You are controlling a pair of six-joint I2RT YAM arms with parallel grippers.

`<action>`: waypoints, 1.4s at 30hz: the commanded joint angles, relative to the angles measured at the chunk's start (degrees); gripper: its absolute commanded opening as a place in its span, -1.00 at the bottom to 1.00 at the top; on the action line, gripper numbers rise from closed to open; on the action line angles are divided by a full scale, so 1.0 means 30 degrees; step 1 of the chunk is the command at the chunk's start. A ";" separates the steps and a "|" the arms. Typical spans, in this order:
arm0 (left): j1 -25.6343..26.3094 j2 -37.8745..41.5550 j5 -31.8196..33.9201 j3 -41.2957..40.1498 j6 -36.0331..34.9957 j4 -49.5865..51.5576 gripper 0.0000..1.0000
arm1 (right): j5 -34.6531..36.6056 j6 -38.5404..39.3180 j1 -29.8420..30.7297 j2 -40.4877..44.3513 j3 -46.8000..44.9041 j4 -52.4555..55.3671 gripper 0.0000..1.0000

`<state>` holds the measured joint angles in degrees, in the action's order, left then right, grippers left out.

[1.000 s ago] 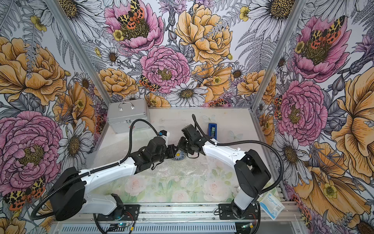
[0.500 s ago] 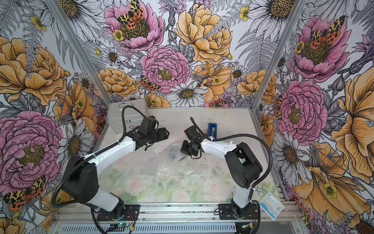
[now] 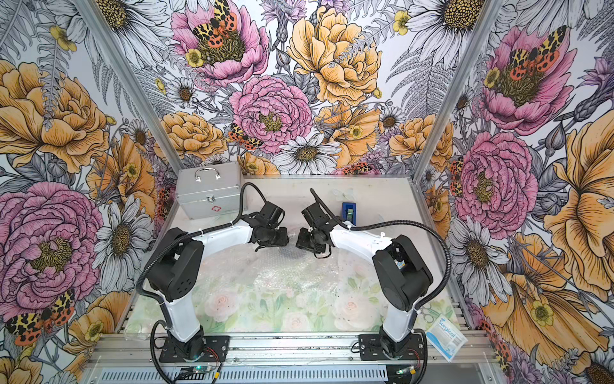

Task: Wrap bowls in bubble wrap
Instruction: Wrap the bowl in bubble wrap.

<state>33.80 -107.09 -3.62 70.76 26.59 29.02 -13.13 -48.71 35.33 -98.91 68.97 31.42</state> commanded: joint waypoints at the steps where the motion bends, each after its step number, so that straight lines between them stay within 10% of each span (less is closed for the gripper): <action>1: 0.0368 -0.0559 0.1205 0.0523 -0.0106 0.1104 -0.36 | 0.2106 0.0386 -0.0178 0.3030 -0.1064 0.2007 0.36; 10: 0.0479 0.1526 0.2053 -0.0739 0.0757 0.1285 -0.51 | 0.2896 -0.0258 -0.1055 0.6915 -0.7085 0.3898 0.49; 27: -0.0046 0.2415 -0.0068 -0.1771 0.0922 0.1051 -0.30 | 0.2865 0.1676 -0.4202 0.3864 -0.5741 0.1073 0.41; 32: 0.0025 0.2707 0.0120 -0.1921 0.1125 0.1051 -0.20 | 0.2810 0.2247 -0.4168 0.1452 -0.4812 0.0952 0.17; 39: 0.0302 0.2181 0.0003 -0.1970 0.1586 0.0825 -0.18 | 0.1919 0.2310 -0.3603 0.3262 -0.5208 0.0982 -0.96; 42: 0.0264 0.2348 0.0114 -0.2134 0.1734 0.0700 -0.18 | 0.1510 0.2600 -0.2782 0.5110 -0.4599 0.0982 -1.00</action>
<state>34.39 -100.88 -2.46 65.67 30.68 32.03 -6.76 -42.02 25.08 -89.23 53.21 35.03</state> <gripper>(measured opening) 0.408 0.051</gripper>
